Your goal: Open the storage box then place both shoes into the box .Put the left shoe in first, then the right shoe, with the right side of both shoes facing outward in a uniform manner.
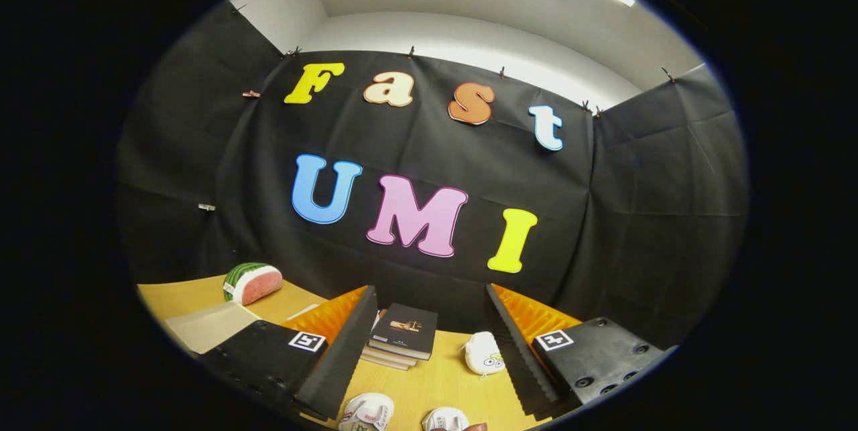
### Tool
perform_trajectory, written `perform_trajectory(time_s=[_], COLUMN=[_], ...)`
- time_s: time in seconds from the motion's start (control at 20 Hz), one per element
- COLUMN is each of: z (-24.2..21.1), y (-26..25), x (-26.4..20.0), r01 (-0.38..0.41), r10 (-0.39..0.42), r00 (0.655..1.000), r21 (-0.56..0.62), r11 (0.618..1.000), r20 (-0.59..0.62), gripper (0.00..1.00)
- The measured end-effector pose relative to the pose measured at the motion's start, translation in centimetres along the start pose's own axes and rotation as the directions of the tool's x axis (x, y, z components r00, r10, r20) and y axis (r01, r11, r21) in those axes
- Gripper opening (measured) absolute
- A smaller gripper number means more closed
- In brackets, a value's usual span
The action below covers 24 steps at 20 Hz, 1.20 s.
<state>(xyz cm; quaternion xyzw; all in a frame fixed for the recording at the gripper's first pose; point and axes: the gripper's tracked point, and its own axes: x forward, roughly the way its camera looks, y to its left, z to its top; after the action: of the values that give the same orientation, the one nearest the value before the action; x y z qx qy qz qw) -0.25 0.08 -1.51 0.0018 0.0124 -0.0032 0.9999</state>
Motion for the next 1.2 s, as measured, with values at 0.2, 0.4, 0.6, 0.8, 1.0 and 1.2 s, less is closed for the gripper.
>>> perform_trajectory(time_s=[0.2,0.4,0.6,0.8,1.0,1.2], z=[-2.3,-2.6,-2.1,-2.2,-2.4,-5.4], y=[0.2,-0.5,-1.1,0.6,2.1,5.8], x=[-0.3,-0.4,-0.3,-0.1,0.3,0.4], r01=[-0.02,0.009,0.05,-0.014,-0.11,-0.23], r10=[0.02,-0.007,-0.048,0.023,0.118,0.283], r00=[0.999,0.999,0.999,0.998,0.991,0.943], r21=[0.015,0.053,0.085,0.142,0.113,0.27], r11=[1.0,0.999,0.995,0.99,0.987,0.935], r20=[-0.042,-0.043,-0.026,-0.059,-0.065,-0.175], gripper=[0.97,0.97,0.97,0.97,0.97,0.97])
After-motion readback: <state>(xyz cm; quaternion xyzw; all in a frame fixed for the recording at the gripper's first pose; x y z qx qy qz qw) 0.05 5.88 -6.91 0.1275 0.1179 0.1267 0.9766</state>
